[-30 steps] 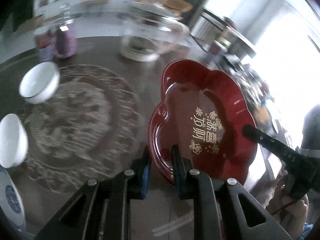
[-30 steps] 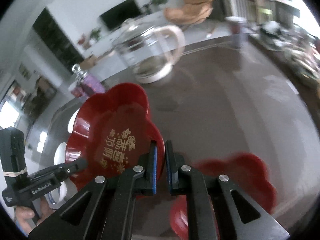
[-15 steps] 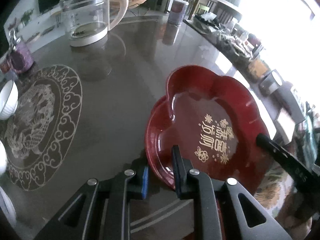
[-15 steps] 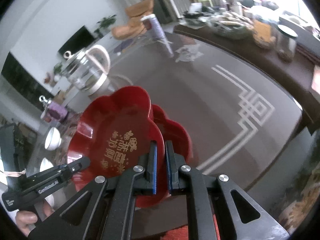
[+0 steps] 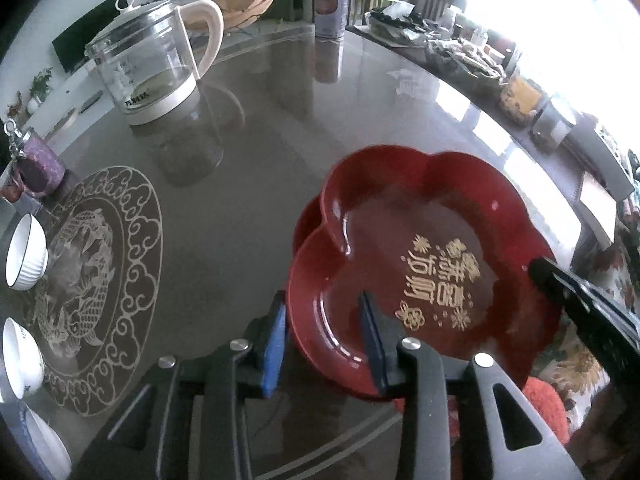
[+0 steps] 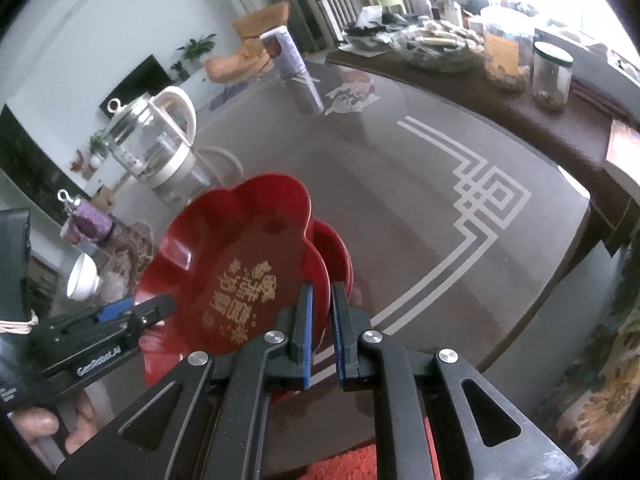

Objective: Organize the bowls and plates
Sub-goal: 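Carry both held red trays to the red tray stack by the kettle and stack them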

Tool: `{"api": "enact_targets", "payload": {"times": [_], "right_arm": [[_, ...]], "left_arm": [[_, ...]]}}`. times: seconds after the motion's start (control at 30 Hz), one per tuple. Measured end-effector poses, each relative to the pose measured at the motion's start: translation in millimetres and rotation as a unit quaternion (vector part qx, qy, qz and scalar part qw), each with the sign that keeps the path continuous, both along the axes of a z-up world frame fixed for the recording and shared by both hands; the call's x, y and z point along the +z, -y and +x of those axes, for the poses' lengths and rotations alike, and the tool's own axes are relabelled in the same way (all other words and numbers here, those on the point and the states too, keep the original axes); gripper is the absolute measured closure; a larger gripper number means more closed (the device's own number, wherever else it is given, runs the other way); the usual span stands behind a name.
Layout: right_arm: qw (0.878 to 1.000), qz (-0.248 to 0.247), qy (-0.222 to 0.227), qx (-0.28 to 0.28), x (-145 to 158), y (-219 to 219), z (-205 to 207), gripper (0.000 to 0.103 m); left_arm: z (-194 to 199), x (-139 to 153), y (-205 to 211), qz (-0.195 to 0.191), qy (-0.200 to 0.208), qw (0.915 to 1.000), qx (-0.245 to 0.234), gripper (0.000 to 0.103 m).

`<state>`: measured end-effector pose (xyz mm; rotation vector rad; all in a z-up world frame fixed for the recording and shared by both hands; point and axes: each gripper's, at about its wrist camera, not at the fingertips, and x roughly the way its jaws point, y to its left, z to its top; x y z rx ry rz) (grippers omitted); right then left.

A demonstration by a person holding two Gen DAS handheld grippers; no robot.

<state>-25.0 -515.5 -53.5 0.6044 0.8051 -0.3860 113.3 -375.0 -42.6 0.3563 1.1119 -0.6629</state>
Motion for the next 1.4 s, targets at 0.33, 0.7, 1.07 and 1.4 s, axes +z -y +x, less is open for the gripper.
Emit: {"api": "enact_targets", "payload": {"times": [0.33, 0.7, 1.07, 1.4], "right_arm": [[0.999, -0.043, -0.016, 0.022, 6, 8, 27, 0.085], [1.000, 0.006, -0.008, 0.018, 45, 22, 0, 0.032], [0.990, 0.126, -0.065, 0.009, -25, 14, -3, 0.032], [0.989, 0.114, -0.082, 0.037, -49, -2, 22, 0.032]], "left_arm": [[-10, 21, -36, -0.039, -0.025, 0.9989, -0.010, 0.051], [36, 29, -72, -0.074, -0.031, 0.9946, 0.065, 0.031], [35, -21, -35, -0.047, -0.061, 0.9950, 0.064, 0.031], [37, -54, -10, -0.056, -0.099, 0.9917, 0.059, 0.031]]}}
